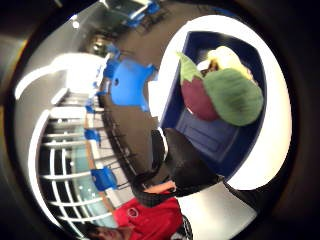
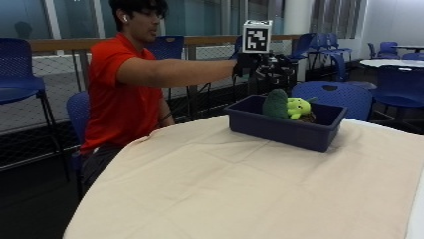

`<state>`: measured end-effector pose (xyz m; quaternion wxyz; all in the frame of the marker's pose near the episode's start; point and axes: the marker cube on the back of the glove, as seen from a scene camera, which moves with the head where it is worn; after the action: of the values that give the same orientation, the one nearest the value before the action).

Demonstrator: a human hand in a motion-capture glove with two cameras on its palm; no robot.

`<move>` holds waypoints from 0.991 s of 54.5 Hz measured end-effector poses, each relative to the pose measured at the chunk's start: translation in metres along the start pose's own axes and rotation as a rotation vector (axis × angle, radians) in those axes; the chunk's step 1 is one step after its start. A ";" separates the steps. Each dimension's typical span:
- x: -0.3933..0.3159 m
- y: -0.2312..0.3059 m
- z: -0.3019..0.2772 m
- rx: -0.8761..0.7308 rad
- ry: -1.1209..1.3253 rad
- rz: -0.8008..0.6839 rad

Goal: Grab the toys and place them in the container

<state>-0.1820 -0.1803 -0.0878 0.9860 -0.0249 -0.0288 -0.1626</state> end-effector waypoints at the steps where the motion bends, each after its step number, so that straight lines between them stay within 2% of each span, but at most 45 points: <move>1: 0.003 0.004 -0.001 0.001 -0.002 0.003; 10: 0.037 0.046 0.001 0.049 0.007 -0.018; 31: 0.141 0.155 0.025 0.059 0.028 0.255; 54: 0.171 0.213 0.011 0.114 0.008 0.304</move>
<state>0.0480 -0.0331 -0.0745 0.9991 0.0277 -0.0297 -0.0096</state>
